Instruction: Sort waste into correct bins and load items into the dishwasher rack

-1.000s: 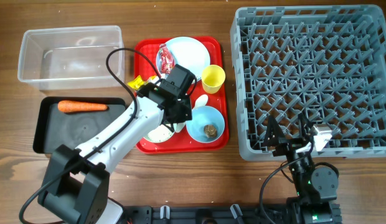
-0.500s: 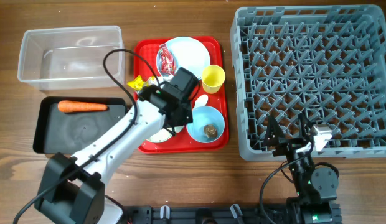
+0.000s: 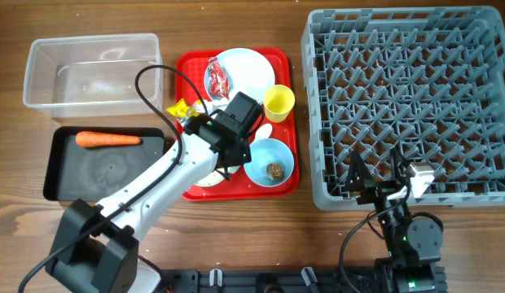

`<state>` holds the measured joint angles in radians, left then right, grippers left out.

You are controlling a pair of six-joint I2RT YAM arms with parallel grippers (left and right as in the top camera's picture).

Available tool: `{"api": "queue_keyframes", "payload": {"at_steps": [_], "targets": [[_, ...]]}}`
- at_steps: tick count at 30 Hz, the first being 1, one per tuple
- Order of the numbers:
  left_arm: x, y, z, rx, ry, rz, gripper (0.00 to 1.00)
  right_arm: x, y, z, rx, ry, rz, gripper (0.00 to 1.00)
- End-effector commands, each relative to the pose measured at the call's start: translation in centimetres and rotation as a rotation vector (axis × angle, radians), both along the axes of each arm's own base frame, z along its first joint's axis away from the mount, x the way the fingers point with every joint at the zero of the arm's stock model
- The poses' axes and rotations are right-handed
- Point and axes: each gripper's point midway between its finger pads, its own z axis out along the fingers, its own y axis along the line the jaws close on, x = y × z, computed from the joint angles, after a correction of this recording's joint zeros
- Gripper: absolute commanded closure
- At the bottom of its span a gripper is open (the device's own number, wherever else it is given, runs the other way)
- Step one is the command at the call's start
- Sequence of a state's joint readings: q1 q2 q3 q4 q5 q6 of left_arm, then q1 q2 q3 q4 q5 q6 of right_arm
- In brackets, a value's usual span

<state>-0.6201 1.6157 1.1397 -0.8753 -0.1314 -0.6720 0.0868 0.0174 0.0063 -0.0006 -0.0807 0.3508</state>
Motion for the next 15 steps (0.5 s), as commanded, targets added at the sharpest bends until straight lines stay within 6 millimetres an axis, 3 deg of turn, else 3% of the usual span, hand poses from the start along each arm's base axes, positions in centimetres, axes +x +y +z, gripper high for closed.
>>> {"api": "queue_keyframes", "payload": {"at_steps": [1, 7, 15], "targets": [[-0.1, 0.5, -0.8, 0.03, 0.008, 0.023, 0.73, 0.0, -0.1, 0.2, -0.007, -0.01, -0.008, 0.0], [0.0, 0.4, -2.2, 0.044, 0.037, 0.024, 0.75, 0.0, -0.1, 0.2, -0.007, -0.01, -0.008, 0.0], [0.1, 0.4, -2.7, 0.052, 0.046, 0.024, 0.76, 0.0, -0.1, 0.2, -0.006, -0.01, -0.008, 0.0]]}}
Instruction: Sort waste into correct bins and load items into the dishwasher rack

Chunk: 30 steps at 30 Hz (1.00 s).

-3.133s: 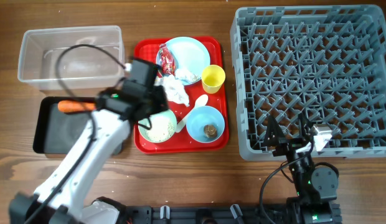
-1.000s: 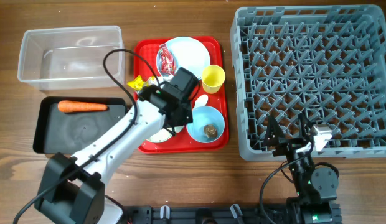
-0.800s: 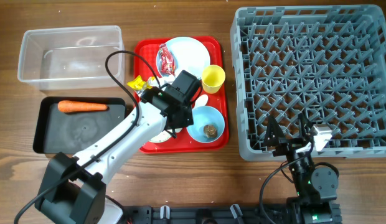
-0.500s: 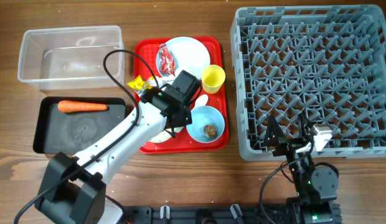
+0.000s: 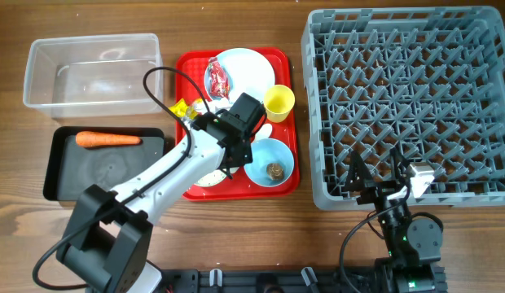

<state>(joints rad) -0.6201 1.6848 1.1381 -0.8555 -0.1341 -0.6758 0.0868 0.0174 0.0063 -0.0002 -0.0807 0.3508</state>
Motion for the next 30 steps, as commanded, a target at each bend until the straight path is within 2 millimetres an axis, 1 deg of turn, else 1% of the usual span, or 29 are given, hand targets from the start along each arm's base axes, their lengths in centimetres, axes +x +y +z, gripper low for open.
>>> {"api": "queue_keyframes", "payload": {"at_steps": [1, 6, 16, 21, 24, 26, 30], "targets": [[-0.1, 0.4, -0.7, 0.024, 0.009, 0.02, 0.75, 0.0, -0.1, 0.2, -0.007, -0.01, -0.007, 0.0], [-0.2, 0.5, -1.3, 0.034, 0.023, 0.02, 0.75, 0.0, -0.1, 0.2, -0.007, -0.01, -0.008, 0.0], [-0.6, 0.8, -3.2, 0.072, 0.076, 0.02, 0.74, 0.0, -0.1, 0.2, -0.006, -0.01, -0.008, 0.0], [-0.6, 0.8, -3.4, 0.075, 0.08, 0.02, 0.73, 0.0, -0.1, 0.2, -0.006, -0.01, -0.008, 0.0], [-0.6, 0.8, -3.4, 0.075, 0.08, 0.019, 0.67, 0.0, -0.1, 0.2, -0.007, -0.01, -0.008, 0.0], [-0.6, 0.8, -3.6, 0.076, 0.081, 0.019, 0.67, 0.0, -0.1, 0.2, -0.006, -0.01, -0.007, 0.0], [-0.7, 0.8, -4.2, 0.086, 0.095, 0.019, 0.7, 0.0, -0.1, 0.2, -0.006, -0.01, -0.008, 0.0]]}}
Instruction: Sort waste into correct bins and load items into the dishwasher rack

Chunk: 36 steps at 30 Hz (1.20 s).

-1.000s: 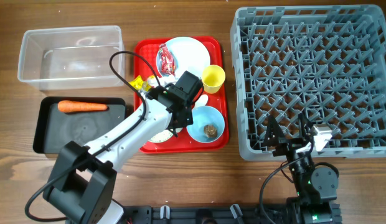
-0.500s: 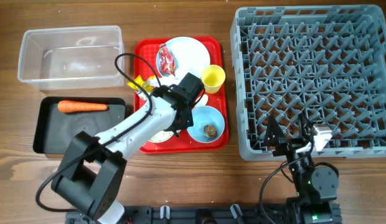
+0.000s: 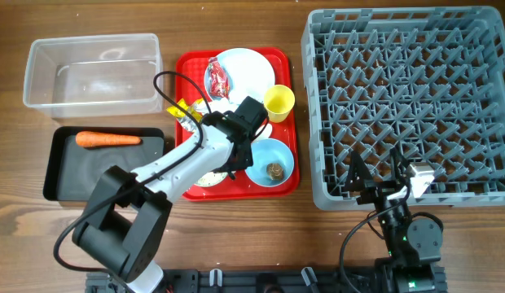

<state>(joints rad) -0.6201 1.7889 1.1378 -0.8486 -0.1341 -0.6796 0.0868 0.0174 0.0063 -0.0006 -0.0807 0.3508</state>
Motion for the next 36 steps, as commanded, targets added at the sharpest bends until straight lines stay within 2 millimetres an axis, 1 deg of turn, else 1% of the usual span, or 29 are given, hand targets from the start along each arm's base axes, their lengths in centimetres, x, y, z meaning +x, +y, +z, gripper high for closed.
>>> {"api": "queue_keyframes", "payload": {"at_steps": [1, 7, 10, 14, 16, 17, 19, 20, 22, 24, 31, 36], "targets": [[-0.23, 0.51, -1.14, 0.033, 0.019, 0.014, 0.72, -0.02, -0.09, 0.18, -0.007, -0.01, -0.008, 0.0], [-0.09, 0.44, -1.14, 0.03, 0.013, 0.014, 0.85, -0.02, -0.09, 0.18, -0.007, -0.01, -0.008, 0.0], [-0.01, 0.53, -1.12, 0.036, 0.008, 0.014, 0.9, -0.02, -0.09, 0.18, -0.007, -0.01, -0.008, 0.0], [0.01, 0.59, -1.11, 0.039, 0.007, 0.014, 0.88, -0.02, -0.09, 0.18, -0.006, -0.01, -0.008, 0.0], [0.01, 0.59, -1.11, 0.039, 0.007, 0.014, 0.84, -0.02, -0.09, 0.18, -0.006, -0.01, -0.008, 0.0], [0.01, 0.6, -1.11, 0.04, 0.007, 0.014, 0.78, -0.02, -0.09, 0.18, -0.006, -0.01, -0.008, 0.0], [0.01, 0.59, -1.11, 0.039, 0.007, 0.014, 0.75, -0.02, -0.09, 0.18, -0.007, -0.01, -0.008, 0.0], [0.01, 0.59, -1.11, 0.039, 0.007, 0.014, 0.75, -0.02, -0.09, 0.18, -0.007, -0.01, -0.008, 0.0], [0.01, 0.6, -1.11, 0.04, 0.007, 0.014, 0.8, -0.02, -0.09, 0.18, -0.006, -0.01, -0.008, 0.0], [0.01, 0.6, -1.11, 0.04, 0.007, 0.014, 0.82, -0.02, -0.08, 0.18, -0.006, -0.01, -0.007, 0.0], [0.01, 0.6, -1.11, 0.04, 0.007, 0.014, 0.83, -0.02, -0.09, 0.18, -0.007, -0.01, -0.008, 0.0], [0.0, 0.6, -1.11, 0.04, 0.007, 0.014, 0.87, -0.02, -0.09, 0.18, -0.006, -0.01, -0.008, 0.0]]}}
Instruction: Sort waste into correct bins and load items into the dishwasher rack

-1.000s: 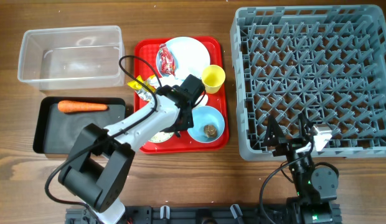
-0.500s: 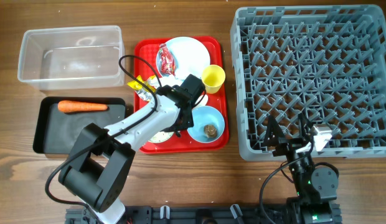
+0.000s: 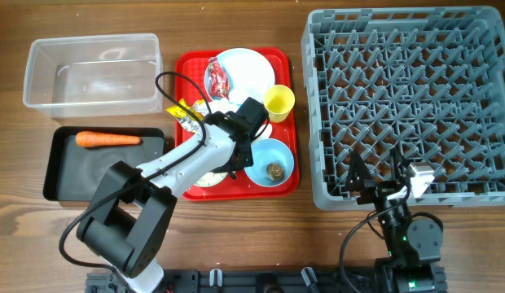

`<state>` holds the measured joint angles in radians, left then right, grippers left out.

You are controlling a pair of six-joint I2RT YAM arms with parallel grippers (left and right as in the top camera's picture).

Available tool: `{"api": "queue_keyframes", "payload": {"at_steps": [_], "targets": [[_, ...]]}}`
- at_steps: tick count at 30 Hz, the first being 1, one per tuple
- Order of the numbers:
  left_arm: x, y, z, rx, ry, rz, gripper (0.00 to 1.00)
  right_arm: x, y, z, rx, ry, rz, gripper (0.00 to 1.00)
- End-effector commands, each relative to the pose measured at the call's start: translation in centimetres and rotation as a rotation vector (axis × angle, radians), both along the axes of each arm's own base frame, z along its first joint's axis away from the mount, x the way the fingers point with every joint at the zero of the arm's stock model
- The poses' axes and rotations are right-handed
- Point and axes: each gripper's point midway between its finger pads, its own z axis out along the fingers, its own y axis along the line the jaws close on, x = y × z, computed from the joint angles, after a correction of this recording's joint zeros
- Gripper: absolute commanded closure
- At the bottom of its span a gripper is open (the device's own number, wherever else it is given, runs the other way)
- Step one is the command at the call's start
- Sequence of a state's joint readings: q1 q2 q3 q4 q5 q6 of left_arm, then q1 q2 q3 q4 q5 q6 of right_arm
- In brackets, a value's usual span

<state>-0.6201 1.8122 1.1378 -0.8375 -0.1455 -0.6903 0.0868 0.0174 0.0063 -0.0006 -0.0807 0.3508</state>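
Observation:
A red tray point(image 3: 187, 65) holds a white plate point(image 3: 252, 69) with a red wrapper point(image 3: 217, 79), a yellow cup point(image 3: 278, 102), a blue bowl point(image 3: 273, 155) with a brown scrap point(image 3: 274, 170), a yellow wrapper point(image 3: 181, 109) and a second plate point(image 3: 205, 179) half hidden under my left arm. My left gripper point(image 3: 251, 140) hangs over the tray at the bowl's left rim, its fingers hidden beneath the wrist. My right gripper point(image 3: 375, 181) is open, resting at the front edge of the grey dishwasher rack point(image 3: 407, 98).
A clear plastic bin point(image 3: 91, 73) stands at the back left. In front of it a black bin point(image 3: 106, 167) holds a carrot point(image 3: 108, 139). The left arm's cable loops over the tray's left side.
My left arm's lower links have shifted slightly to the right, while the wrist stays over the tray by the blue bowl. The right arm has not moved.
My left wrist stood over the tray between the yellow cup and the blue bowl at each moment. The arm's elbow and lower links shifted rightward from one moment to the following, and the wrist edged slightly right. Nothing on the tray has moved.

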Motion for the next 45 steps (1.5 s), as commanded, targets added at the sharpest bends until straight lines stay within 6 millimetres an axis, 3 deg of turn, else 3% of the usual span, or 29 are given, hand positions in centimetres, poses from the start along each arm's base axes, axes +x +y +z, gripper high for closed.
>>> {"api": "queue_keyframes", "payload": {"at_steps": [1, 3, 4, 24, 36, 45], "targets": [[-0.2, 0.5, -0.4, 0.025, 0.005, 0.002, 0.87, 0.0, -0.1, 0.2, -0.006, -0.01, -0.008, 0.0], [-0.1, 0.5, -0.4, 0.026, 0.004, -0.001, 0.9, 0.0, -0.1, 0.2, -0.007, -0.01, -0.008, 0.0], [0.0, 0.7, -0.4, 0.037, -0.002, -0.001, 0.96, 0.0, -0.1, 0.2, -0.007, -0.01, -0.008, 0.0], [0.6, 1.9, 0.4, 0.108, -0.046, -0.021, 0.96, 0.0, -0.1, 0.2, -0.006, -0.01, -0.008, 0.0], [1.2, 1.7, 3.4, 0.085, -0.116, -0.117, 0.96, 0.0, -0.1, 0.2, -0.006, -0.01, -0.008, 0.0], [1.5, 2.1, 8.0, 0.022, -0.223, -0.126, 0.96, 0.0, -0.1, 0.2, -0.007, -0.01, -0.008, 0.0]]}}
